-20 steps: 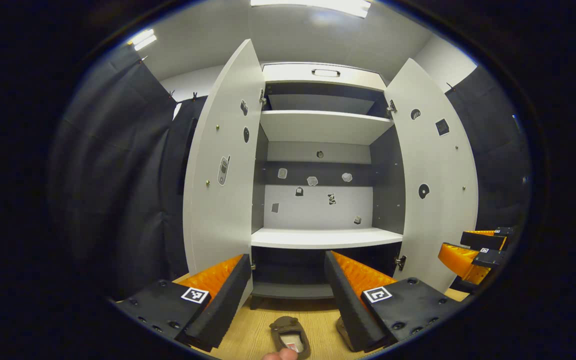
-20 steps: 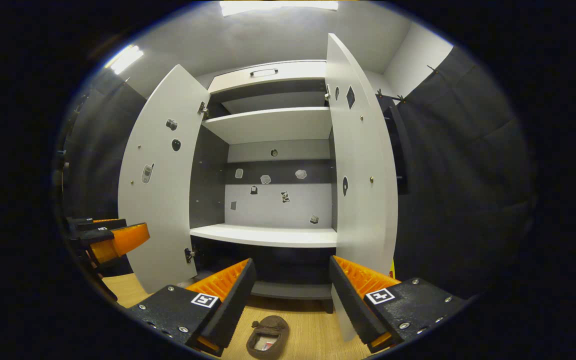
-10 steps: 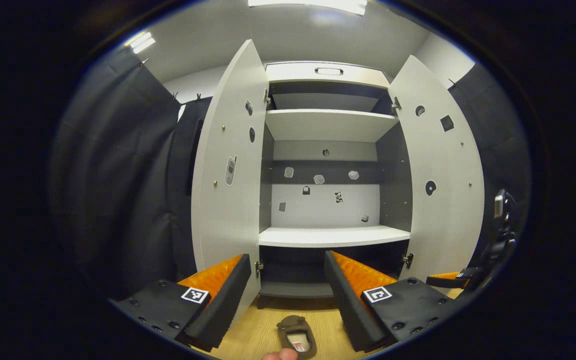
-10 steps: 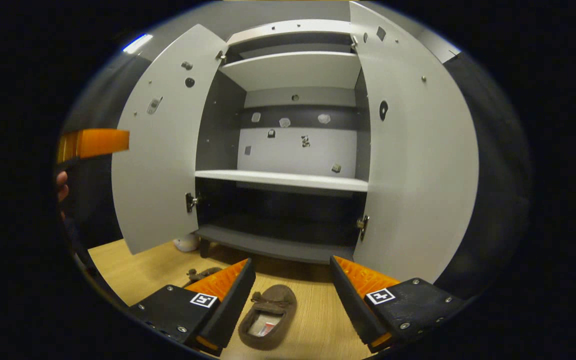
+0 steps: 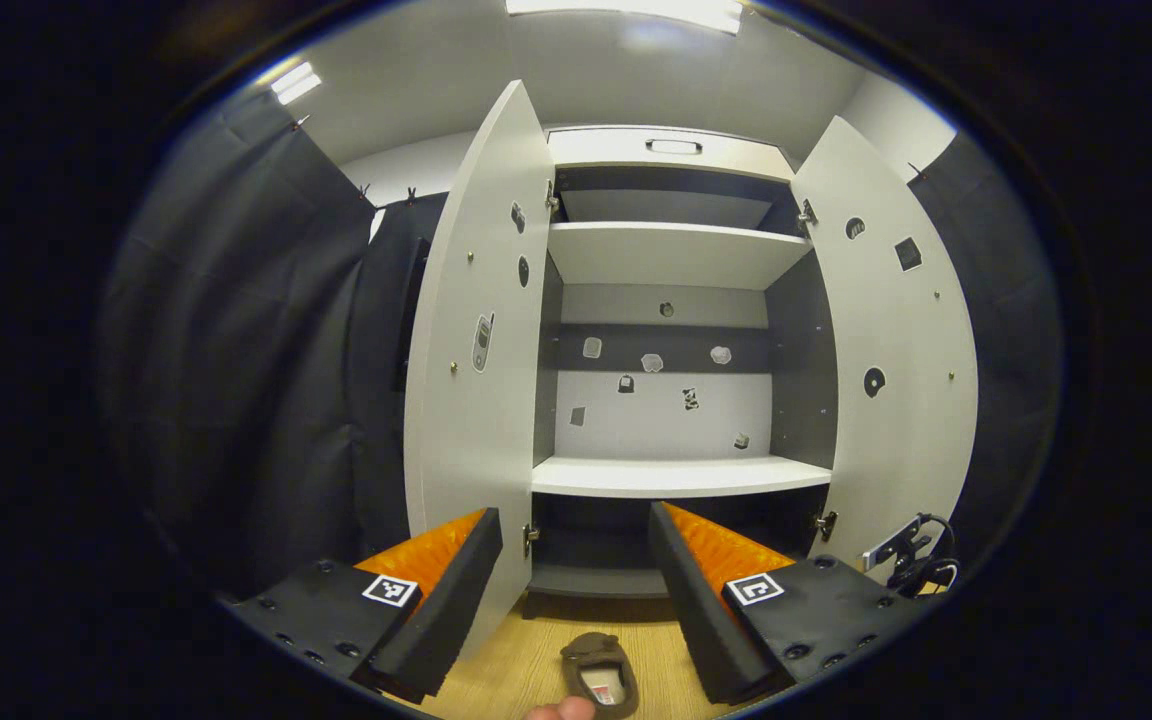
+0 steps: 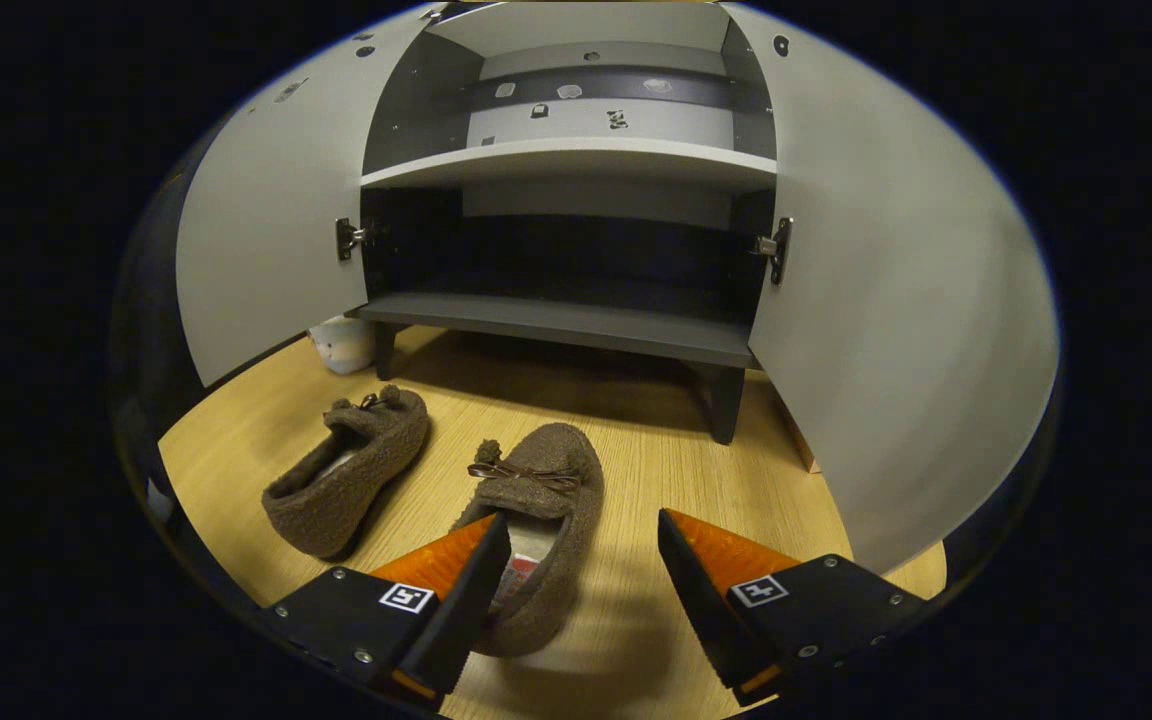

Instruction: Grab one shoe with the right hand and put it into the shoe cabinet, grab the other shoe with the left hand and put it into the shoe cabinet; then close the right door with the right hand and the left door with the left hand.

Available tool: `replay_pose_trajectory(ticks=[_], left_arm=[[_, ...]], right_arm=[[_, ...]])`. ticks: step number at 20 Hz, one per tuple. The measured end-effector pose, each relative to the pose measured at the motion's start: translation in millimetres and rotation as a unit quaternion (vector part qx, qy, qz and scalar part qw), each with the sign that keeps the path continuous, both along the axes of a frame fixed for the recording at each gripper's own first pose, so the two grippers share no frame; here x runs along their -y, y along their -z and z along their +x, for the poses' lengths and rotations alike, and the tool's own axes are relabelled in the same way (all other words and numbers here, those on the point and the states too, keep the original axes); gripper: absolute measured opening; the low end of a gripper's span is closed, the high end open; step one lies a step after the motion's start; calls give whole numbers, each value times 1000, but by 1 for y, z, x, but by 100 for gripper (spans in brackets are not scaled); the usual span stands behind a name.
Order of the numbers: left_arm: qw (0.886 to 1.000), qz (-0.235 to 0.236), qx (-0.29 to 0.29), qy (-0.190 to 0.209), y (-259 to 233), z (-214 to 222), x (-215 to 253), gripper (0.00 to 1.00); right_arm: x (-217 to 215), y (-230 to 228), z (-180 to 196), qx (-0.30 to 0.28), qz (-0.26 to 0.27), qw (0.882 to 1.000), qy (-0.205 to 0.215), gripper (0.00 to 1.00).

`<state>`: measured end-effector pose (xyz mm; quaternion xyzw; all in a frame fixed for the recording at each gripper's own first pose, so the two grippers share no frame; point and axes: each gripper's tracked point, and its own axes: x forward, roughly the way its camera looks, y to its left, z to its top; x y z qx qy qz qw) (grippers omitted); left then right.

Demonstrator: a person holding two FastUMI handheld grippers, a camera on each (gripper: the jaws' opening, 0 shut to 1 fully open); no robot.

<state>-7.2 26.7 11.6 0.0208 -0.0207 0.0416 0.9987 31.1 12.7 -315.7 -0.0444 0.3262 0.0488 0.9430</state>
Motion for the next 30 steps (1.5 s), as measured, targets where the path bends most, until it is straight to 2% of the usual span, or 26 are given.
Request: replay_pose_trajectory(ticks=[3, 4, 7, 9, 11, 12, 13, 15, 16, 19, 20, 21, 23, 24, 25, 30], left_arm=[[1000, 1, 0, 1, -1, -1, -1, 96], [1000, 3, 0, 0, -2, -2, -2, 99], [1000, 2, 2, -3, -3, -6, -6, 94], [1000, -5, -2, -1, 0, -10, -6, 96], [1000, -14, -1, 2, 0, -11, -7, 96], [1000, -14, -4, -1, 2, -11, -10, 96], [1000, -13, -8, -5, 5, -12, -13, 96], [1000, -12, -7, -11, 5, -14, -17, 99], [1000, -14, -8, -10, 5, -14, -16, 96], [1000, -10, -10, -4, 6, -12, -15, 96], [1000, -7, -10, -1, 8, -12, -13, 99], [1000, -6, -10, 2, 8, -11, -12, 96], [1000, -8, -10, 12, 9, -7, -6, 99], [1000, -10, -10, 17, 11, -6, -4, 94], [1000, -11, -9, 21, 11, -5, -3, 94], [999, -15, -3, 33, 11, -1, 1, 99]], right_arm=[[6, 29, 10, -46, -13, 999, 6, 90], [5, 36, 12, -58, -11, 998, 4, 88], [11, 49, 38, -45, -18, 999, 11, 82], [1, 63, 47, -53, -4, 999, -1, 74], [-3, 71, 43, -73, 9, 997, -16, 63], [-4, 76, 48, -66, 14, 998, -11, 46], [-2, 76, 47, -68, 11, 998, -11, 40], [3, 71, 54, -48, -4, 999, -2, 22], [2, 67, 57, -40, -11, 999, -6, 7], [-1, 44, 48, -18, -13, 1000, -4, 5], [0, 24, 49, -1, -7, 1000, 6, 5], [-1, 6, 48, 18, -2, 1000, 13, 5], [3, -30, 42, 50, 0, 998, 30, 5], [7, -52, 40, 67, 1, 997, 40, 5], [7, -71, 38, 82, 4, 996, 46, 5], [-4, -184, 39, 168, 15, 984, 58, 5]])
